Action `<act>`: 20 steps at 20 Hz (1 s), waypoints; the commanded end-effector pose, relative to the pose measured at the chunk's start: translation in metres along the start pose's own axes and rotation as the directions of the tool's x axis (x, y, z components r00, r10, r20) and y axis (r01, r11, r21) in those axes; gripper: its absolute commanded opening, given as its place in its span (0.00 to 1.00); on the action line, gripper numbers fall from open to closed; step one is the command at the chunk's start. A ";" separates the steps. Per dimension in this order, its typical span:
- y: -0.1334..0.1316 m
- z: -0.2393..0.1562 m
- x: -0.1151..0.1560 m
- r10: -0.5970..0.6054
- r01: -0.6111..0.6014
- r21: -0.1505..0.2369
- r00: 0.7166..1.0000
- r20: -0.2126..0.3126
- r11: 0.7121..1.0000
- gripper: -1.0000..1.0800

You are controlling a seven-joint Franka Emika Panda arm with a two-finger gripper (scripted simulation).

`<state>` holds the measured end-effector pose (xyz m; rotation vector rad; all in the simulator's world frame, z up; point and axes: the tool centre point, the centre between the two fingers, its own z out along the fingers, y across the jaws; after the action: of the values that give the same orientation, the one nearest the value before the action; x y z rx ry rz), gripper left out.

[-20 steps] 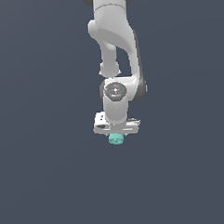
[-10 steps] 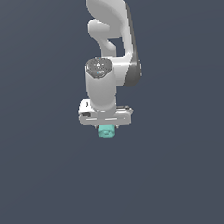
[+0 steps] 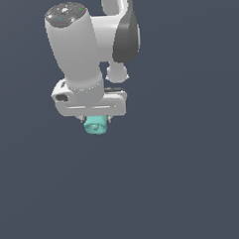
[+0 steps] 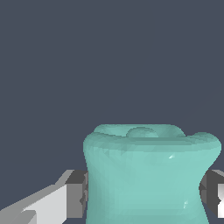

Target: Pick up the object and move it to a goal position.

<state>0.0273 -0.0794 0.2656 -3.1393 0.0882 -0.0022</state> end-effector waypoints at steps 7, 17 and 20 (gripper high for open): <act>0.041 -0.087 0.007 0.000 0.000 0.000 1.000 0.001 1.000 0.00; 0.074 -0.158 0.016 -0.001 0.001 -0.001 1.000 0.001 1.000 0.00; 0.082 -0.175 0.018 -0.001 0.001 -0.001 1.000 0.001 1.000 0.00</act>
<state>0.0395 -0.1586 0.4318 -3.1402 0.0870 -0.0012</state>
